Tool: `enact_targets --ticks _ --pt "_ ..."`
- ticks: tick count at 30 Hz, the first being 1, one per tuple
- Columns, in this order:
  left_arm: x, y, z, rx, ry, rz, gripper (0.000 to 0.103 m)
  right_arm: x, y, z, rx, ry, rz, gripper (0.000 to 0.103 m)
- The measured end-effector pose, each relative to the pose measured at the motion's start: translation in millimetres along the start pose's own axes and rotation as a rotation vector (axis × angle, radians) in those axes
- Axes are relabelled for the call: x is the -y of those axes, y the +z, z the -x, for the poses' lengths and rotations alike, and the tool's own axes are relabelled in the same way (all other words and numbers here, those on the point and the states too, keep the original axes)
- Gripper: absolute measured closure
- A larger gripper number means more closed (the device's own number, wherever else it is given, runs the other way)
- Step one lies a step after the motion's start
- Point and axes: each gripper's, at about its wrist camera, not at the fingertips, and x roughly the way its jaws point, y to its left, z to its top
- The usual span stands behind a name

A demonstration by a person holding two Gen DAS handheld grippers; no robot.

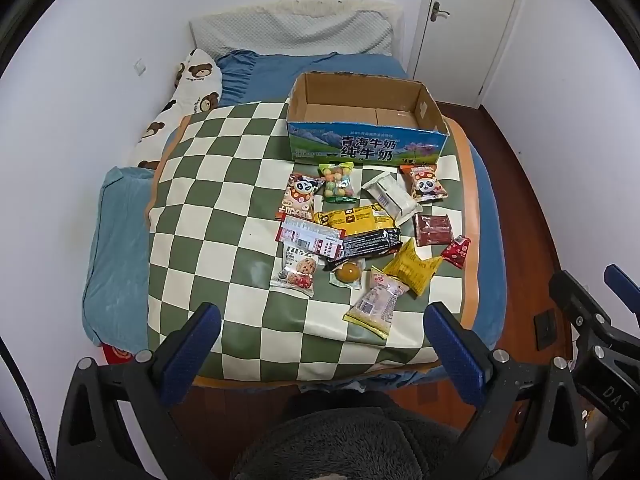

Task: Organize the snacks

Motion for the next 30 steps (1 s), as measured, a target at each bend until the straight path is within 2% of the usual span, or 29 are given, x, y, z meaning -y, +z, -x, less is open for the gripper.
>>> enact_targets --ticks 30 --pt "-4.9 4.7 -0.3 0.014 -0.003 0.000 0.000 -0.2 6.2 9.1 0.013 -0.001 -0.008 0.000"
